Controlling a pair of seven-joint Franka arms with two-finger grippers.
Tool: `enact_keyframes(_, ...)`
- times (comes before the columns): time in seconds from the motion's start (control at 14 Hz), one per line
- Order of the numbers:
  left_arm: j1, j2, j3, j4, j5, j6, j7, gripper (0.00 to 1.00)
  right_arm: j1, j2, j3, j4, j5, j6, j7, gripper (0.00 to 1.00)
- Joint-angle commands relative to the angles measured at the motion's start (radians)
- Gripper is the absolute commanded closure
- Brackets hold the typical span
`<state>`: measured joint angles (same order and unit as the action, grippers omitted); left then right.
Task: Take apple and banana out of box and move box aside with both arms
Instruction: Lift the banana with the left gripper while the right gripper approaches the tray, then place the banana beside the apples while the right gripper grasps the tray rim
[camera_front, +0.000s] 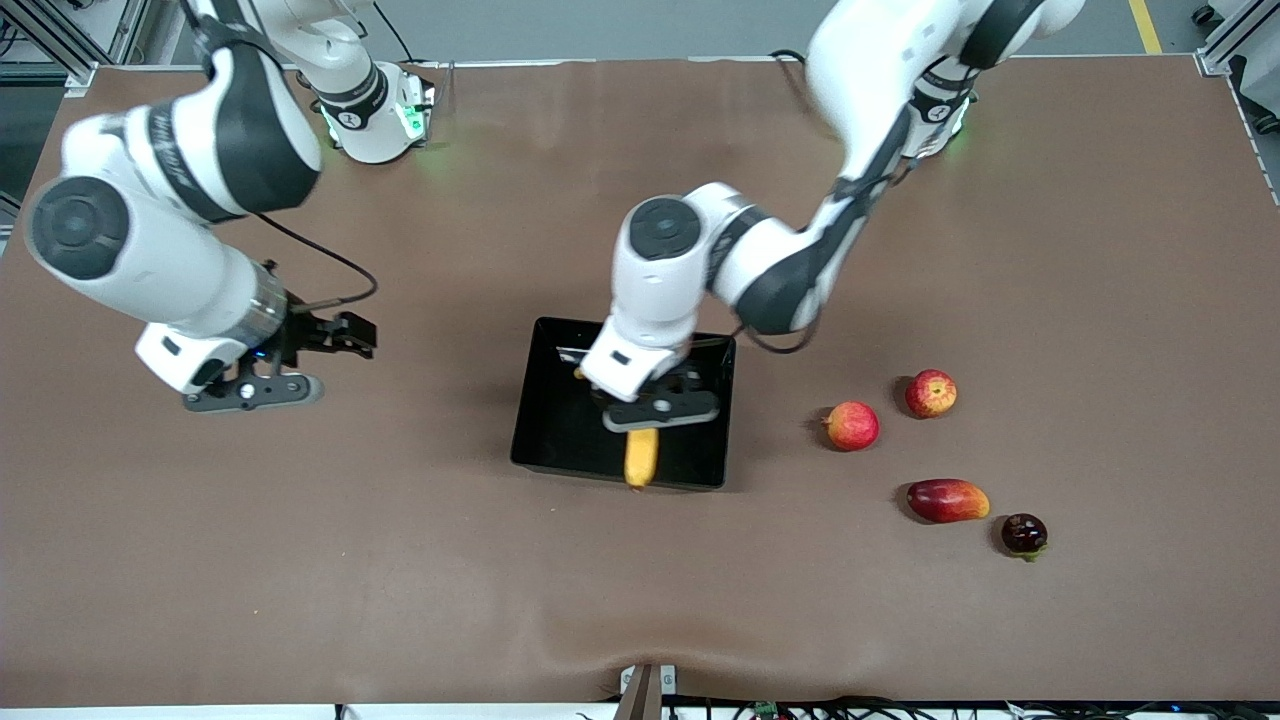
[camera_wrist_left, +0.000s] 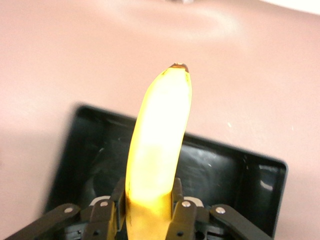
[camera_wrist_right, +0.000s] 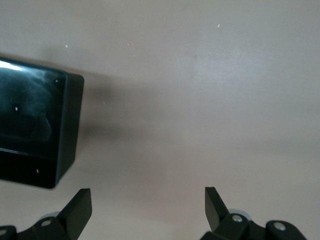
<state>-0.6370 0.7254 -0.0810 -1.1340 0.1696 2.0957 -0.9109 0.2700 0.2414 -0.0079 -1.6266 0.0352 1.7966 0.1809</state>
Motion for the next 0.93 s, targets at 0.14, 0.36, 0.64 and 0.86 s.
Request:
enact_keyframes(0.14,0.198,-0.252,-0.014,-0.244,-0.019,-0.128,0.237,1.0,0.078,0.057,-0.004,-0.021,-0.006,0.11,0.159,0.0)
enact_keyframes(0.36,0.36,-0.371,-0.029,-0.427,-0.044,-0.126,0.464,1.0,0.098,0.128,-0.004,-0.013,0.008,0.199,0.181,0.0)
enact_keyframes(0.64,0.557,-0.431,-0.028,-0.607,-0.044,-0.097,0.723,1.0,0.164,0.222,-0.004,-0.012,0.011,0.288,0.242,0.0)
enact_keyframes(0.86,0.686,-0.44,-0.028,-0.763,-0.038,0.042,0.825,1.0,0.231,0.289,-0.004,-0.012,0.009,0.354,0.369,0.0)
